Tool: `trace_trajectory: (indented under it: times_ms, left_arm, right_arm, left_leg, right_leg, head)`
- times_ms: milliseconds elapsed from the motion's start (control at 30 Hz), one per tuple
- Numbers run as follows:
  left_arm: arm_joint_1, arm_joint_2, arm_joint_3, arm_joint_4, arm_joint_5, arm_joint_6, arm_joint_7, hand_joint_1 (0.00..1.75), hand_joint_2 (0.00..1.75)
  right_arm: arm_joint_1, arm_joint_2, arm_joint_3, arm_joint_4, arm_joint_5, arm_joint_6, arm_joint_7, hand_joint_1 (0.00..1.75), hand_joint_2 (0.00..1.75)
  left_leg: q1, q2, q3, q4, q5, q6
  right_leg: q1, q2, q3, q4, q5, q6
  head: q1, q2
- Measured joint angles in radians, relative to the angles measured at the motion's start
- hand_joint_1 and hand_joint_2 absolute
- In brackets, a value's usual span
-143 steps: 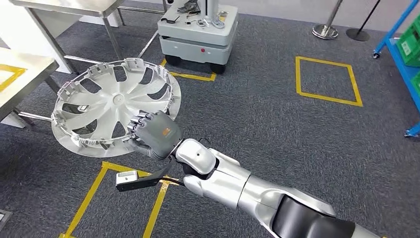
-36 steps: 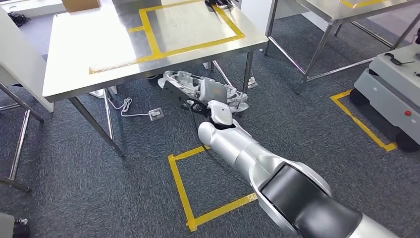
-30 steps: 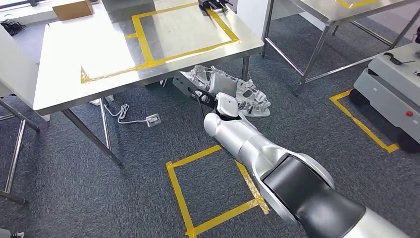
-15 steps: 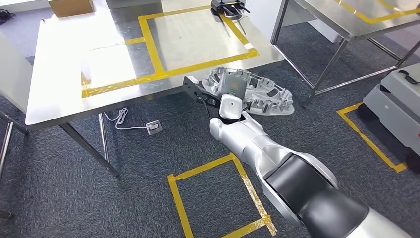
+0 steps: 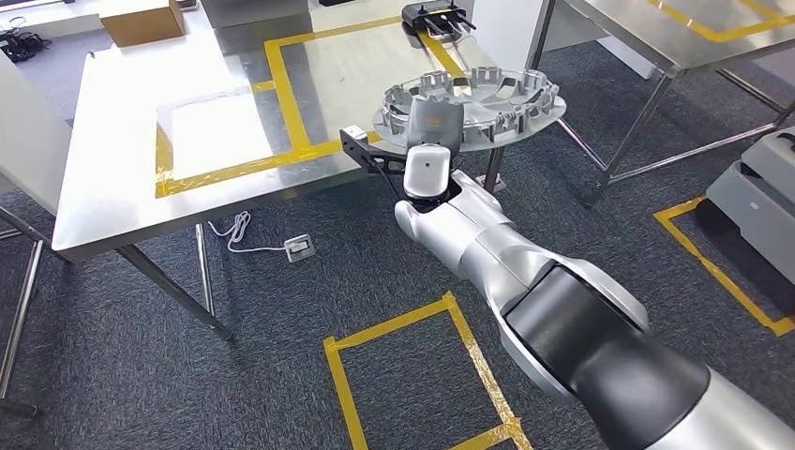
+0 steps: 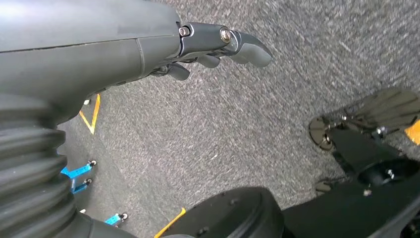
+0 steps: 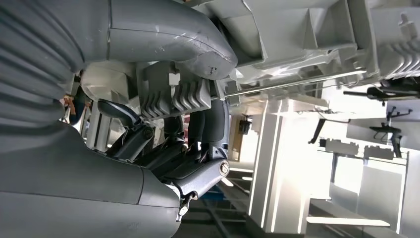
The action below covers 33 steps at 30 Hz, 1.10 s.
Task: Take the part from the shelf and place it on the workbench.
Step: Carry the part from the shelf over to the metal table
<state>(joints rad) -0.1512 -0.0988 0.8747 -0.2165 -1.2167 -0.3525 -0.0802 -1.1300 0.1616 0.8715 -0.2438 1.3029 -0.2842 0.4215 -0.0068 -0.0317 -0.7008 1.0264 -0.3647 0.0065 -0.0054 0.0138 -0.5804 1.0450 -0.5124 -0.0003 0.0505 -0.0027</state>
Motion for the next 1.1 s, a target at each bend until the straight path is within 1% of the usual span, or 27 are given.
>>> trace_trajectory:
  times_ms: [167,267,633,700,733,767,800,833,867,900,933,967,1000,1033,1067,1100]
  left_arm:
    - [-0.001,0.001,0.000,-0.001,0.013,0.000,0.003,0.00,1.75]
    - [-0.001,0.001,0.000,-0.002,0.017,0.000,0.000,0.00,1.75]
    - [0.004,0.005,0.000,-0.003,0.030,0.000,-0.004,0.00,1.75]
    - [0.007,0.009,0.000,-0.004,0.031,0.000,-0.004,0.00,1.75]
    - [0.008,0.011,0.000,-0.004,0.031,0.000,-0.004,0.00,1.75]
    - [0.008,0.013,0.000,-0.004,0.030,0.000,-0.003,0.00,1.75]
    - [0.009,0.013,0.000,-0.005,0.030,0.000,-0.003,0.00,1.75]
    - [0.010,0.013,0.000,-0.005,0.029,0.000,-0.002,0.00,1.75]
    - [0.010,0.013,0.000,-0.005,0.029,0.000,-0.001,0.00,1.75]
    - [0.010,0.013,0.000,-0.005,0.028,0.000,0.000,0.00,1.75]
    - [0.010,0.013,0.000,-0.005,0.027,0.000,0.001,0.00,1.75]
    - [0.010,0.014,0.000,-0.005,0.027,0.000,0.002,0.00,1.75]
    - [0.011,0.014,0.000,-0.005,0.026,0.000,0.002,0.00,1.75]
    - [0.012,0.014,0.000,-0.005,0.026,0.000,0.003,0.00,1.75]
    - [0.013,0.014,0.001,-0.005,0.026,0.000,0.003,0.00,1.75]
    - [0.014,0.014,0.001,-0.005,0.026,0.000,0.003,0.00,1.75]
  right_arm:
    - [-0.027,0.023,0.017,0.000,0.023,0.014,0.002,1.75,1.75]
    - [-0.033,0.034,0.020,0.000,0.026,0.013,0.002,1.75,1.75]
    - [-0.050,0.047,0.021,0.000,0.039,0.000,0.001,1.75,1.75]
    - [-0.051,0.050,0.021,0.000,0.040,0.000,0.001,1.75,1.75]
    - [-0.051,0.052,0.021,0.000,0.040,0.000,0.001,1.75,1.75]
    - [-0.051,0.054,0.021,0.000,0.040,0.000,0.001,1.75,1.75]
    - [-0.051,0.056,0.021,0.000,0.040,0.000,0.001,1.75,1.75]
    - [-0.052,0.057,0.021,0.000,0.041,0.001,0.000,1.75,1.75]
    - [-0.053,0.059,0.021,0.000,0.041,0.001,0.000,1.75,1.75]
    - [-0.054,0.060,0.021,0.000,0.041,0.001,0.000,1.75,1.75]
    - [-0.054,0.060,0.021,0.000,0.041,0.001,0.000,1.75,1.75]
    - [-0.052,0.061,0.021,0.001,0.042,0.001,0.000,1.75,1.75]
    - [-0.048,0.060,0.021,0.002,0.041,0.001,0.000,1.75,1.75]
    - [-0.044,0.059,0.021,0.003,0.040,0.001,0.000,1.75,1.75]
    - [-0.041,0.059,0.021,0.004,0.040,0.002,0.000,1.75,1.75]
    - [-0.039,0.057,0.021,0.005,0.039,0.002,0.000,1.75,1.75]
  left_leg:
    - [0.000,0.000,0.004,-0.004,0.000,-0.007]
    - [0.000,0.000,0.005,-0.004,0.000,-0.010]
    - [-0.001,-0.001,0.005,-0.001,-0.002,-0.010]
    - [-0.004,0.001,0.006,-0.001,-0.009,0.000]
    - [-0.006,0.002,0.008,-0.007,-0.014,0.006]
    - [-0.007,0.002,0.017,-0.016,-0.023,0.012]
    - [-0.005,0.003,0.030,-0.028,-0.029,0.017]
    - [-0.002,0.003,0.044,-0.037,-0.034,0.022]
    - [0.000,0.003,0.058,-0.041,-0.038,0.026]
    - [0.002,0.005,0.068,-0.043,-0.040,0.030]
    - [0.003,0.007,0.074,-0.041,-0.044,0.031]
    - [0.005,0.007,0.080,-0.038,-0.050,0.030]
    - [0.007,0.007,0.087,-0.035,-0.059,0.027]
    - [0.011,0.006,0.095,-0.029,-0.069,0.023]
    - [0.016,0.004,0.105,-0.023,-0.081,0.016]
    - [0.020,0.003,0.113,-0.014,-0.095,0.008]
  right_leg:
    - [0.001,0.000,0.003,0.000,-0.002,-0.006]
    - [0.001,-0.001,0.005,0.000,-0.003,-0.007]
    - [-0.003,-0.001,0.009,-0.003,-0.003,-0.006]
    - [-0.006,-0.002,0.013,-0.012,-0.002,0.001]
    - [-0.006,-0.002,0.017,-0.011,0.004,0.005]
    - [-0.006,-0.002,0.023,-0.009,0.011,0.010]
    - [-0.006,-0.003,0.026,-0.003,0.016,0.014]
    - [-0.006,-0.004,0.023,0.014,0.014,0.018]
    - [-0.006,-0.005,0.011,0.039,0.001,0.021]
    - [-0.006,-0.006,-0.016,0.084,-0.021,0.024]
    - [-0.007,-0.006,-0.052,0.143,-0.046,0.027]
    - [-0.010,-0.007,-0.093,0.202,-0.067,0.030]
    - [-0.013,-0.007,-0.128,0.243,-0.076,0.035]
    - [-0.017,-0.007,-0.147,0.250,-0.070,0.040]
    - [-0.022,-0.008,-0.149,0.222,-0.048,0.046]
    - [-0.027,-0.009,-0.137,0.164,-0.009,0.053]
  head:
    - [0.000,0.000]
    - [0.000,0.000]
    - [0.000,0.000]
    - [0.000,0.000]
    - [0.000,0.000]
    - [0.000,0.000]
    - [0.001,0.000]
    - [0.002,0.000]
    - [0.003,0.000]
    - [0.003,0.000]
    - [0.003,0.000]
    - [0.003,0.000]
    - [0.003,0.000]
    - [0.003,0.000]
    - [0.003,0.000]
    - [0.003,0.000]
